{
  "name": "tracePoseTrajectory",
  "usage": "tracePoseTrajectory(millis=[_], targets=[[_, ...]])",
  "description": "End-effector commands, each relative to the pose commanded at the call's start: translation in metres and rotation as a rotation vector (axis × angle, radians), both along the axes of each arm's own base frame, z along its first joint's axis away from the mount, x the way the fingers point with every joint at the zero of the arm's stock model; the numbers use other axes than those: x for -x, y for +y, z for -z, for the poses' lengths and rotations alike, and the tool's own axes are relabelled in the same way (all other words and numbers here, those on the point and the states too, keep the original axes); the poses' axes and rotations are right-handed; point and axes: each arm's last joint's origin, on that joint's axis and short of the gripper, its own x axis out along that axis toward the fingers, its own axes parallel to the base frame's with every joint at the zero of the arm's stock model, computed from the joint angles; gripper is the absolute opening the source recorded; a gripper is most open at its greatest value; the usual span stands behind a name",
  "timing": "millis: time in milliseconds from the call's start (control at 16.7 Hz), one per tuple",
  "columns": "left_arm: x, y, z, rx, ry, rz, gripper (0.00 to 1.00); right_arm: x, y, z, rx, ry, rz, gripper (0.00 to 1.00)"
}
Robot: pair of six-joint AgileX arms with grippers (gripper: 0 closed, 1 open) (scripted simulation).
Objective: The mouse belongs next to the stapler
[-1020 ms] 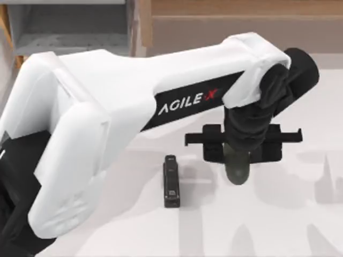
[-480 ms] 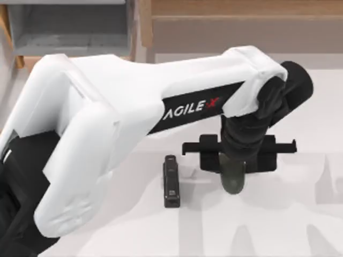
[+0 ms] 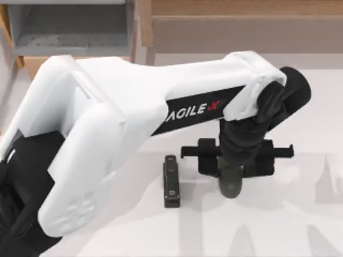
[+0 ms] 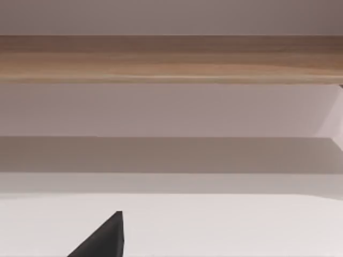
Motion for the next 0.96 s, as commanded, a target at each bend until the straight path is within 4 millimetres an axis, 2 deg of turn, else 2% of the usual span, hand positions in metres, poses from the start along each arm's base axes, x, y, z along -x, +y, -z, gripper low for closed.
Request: tracePoseTrajectory(millis=[600,960], targets=[[0.0,0.0,0.0,0.0,0.0,0.0,0.98,0.0,0.0,0.0,0.0,0.0,0.0,1.0],[0.0,0.0,0.0,0.0,0.0,0.0,1.0,0.0,0.0,0.0,0.0,0.0,0.0,1.0]])
